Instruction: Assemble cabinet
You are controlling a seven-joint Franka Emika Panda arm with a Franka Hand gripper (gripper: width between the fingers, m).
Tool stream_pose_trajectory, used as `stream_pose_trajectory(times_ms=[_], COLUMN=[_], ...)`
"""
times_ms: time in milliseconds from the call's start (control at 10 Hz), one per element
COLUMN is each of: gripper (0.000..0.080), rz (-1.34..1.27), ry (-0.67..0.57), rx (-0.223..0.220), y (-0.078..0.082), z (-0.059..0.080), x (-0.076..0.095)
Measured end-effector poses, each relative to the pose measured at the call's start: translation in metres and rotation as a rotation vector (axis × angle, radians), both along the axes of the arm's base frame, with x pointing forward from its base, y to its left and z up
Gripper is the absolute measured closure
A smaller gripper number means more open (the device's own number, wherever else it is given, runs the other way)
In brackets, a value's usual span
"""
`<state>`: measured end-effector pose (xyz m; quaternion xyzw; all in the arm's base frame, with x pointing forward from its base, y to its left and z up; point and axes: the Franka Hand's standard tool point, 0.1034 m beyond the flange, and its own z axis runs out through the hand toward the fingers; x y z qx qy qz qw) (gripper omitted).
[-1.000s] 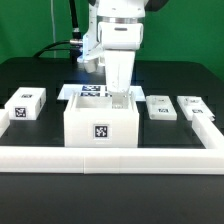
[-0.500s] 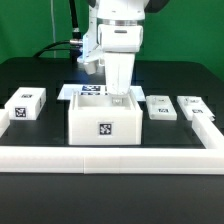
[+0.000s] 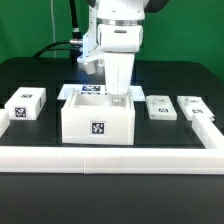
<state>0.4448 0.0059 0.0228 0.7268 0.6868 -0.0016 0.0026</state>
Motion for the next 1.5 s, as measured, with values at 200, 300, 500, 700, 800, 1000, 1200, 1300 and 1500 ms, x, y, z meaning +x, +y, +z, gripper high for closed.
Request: stream_pose_trajectory(times_ms=[200,300,500,700,800,1000,1200,1300,1500], gripper=[0.0765,0.0765,0.0765,0.0765,0.0765,0.0764,0.0764,0.0764,0.0764], rz=[0.016,0.025,0.024,0.021,0.021,0.039,0.047,0.042,0.030], ry=[-0.002,0.000,-0.001,-0.001,-0.001,-0.039,-0.049,-0.057,-0.063], rx=[0.003,0.005,0.010,0.009,0.009,0.029,0.040,0.044,0.045], y=[0.013,0.027,0.047,0.045,0.045,0.059,0.086,0.097,0.114], z=[0.001,0.001,0.001,0.000,0.000,0.000,0.001,0.001,0.001], x=[0.009,0.016,0.026,0.026,0.026,0.034,0.047,0.054,0.064])
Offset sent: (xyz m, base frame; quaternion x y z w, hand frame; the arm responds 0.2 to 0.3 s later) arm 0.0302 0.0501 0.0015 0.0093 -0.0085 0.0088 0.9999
